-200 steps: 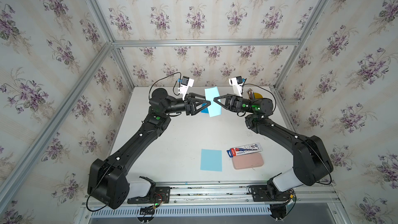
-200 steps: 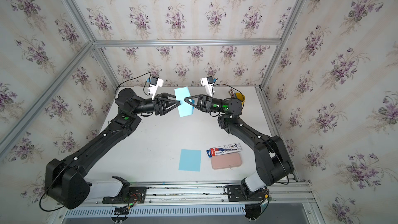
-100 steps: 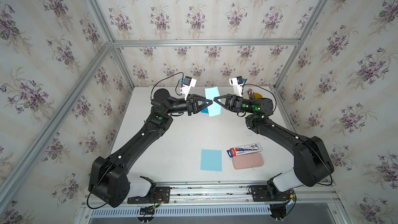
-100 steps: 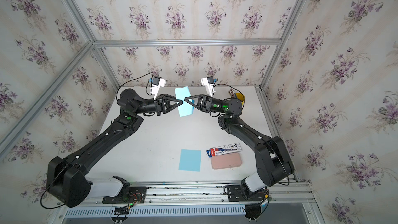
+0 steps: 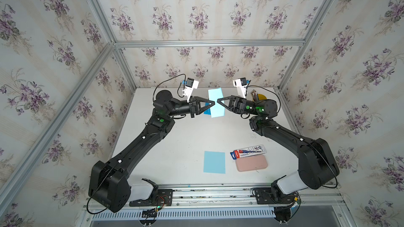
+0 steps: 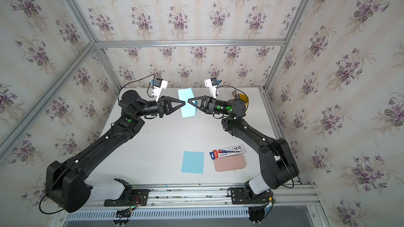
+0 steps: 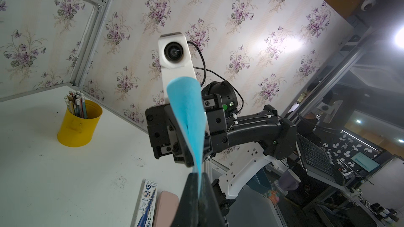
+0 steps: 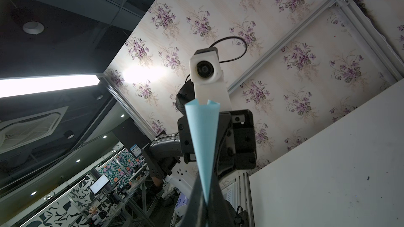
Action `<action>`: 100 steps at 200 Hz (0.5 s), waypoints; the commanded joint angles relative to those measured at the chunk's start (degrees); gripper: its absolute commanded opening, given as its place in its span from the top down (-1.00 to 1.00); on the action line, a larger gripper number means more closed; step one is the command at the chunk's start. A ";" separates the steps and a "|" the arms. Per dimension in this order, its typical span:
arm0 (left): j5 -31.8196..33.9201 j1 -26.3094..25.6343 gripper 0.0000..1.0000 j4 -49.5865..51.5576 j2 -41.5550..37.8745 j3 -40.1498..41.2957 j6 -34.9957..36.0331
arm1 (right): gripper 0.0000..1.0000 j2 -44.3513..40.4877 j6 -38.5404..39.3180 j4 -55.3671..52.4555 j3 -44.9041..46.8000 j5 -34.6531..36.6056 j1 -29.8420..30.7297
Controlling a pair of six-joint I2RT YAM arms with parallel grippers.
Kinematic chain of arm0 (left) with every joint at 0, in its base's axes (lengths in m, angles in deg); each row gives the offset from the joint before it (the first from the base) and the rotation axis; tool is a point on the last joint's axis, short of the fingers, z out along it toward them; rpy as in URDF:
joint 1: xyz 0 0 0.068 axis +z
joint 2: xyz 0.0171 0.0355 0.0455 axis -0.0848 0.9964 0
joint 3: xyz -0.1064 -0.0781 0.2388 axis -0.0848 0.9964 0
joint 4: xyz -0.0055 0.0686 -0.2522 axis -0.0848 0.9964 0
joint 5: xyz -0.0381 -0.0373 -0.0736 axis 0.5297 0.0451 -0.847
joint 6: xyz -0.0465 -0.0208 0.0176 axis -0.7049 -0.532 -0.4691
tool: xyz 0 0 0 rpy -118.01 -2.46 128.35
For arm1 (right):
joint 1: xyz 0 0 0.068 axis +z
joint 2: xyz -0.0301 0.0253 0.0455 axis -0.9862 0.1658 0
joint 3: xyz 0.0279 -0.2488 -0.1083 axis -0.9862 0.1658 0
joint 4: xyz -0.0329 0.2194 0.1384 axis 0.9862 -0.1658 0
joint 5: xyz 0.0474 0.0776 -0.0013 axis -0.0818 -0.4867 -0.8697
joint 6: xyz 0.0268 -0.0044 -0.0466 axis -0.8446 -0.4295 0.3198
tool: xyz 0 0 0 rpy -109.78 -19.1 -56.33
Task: Fold the square paper along the opposite sides
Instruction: Fold the paper.
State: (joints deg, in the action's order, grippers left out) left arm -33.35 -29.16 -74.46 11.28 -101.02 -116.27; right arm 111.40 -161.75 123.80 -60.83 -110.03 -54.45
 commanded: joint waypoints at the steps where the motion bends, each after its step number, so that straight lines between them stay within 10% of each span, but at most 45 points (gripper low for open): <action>1: 0.39 0.04 1.00 0.74 -0.74 0.55 0.96 | 0.89 -0.45 0.65 1.04 0.18 0.74 -0.07; 100: 0.56 0.04 1.00 13.63 -1.85 -1.50 7.78 | -0.24 -1.10 1.68 1.13 4.24 1.60 -3.35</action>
State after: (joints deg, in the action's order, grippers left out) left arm -31.76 -29.18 -65.48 9.82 -101.00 -112.22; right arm 111.09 -161.38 123.99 -57.99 -109.49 -56.14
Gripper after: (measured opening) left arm 0.060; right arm 0.605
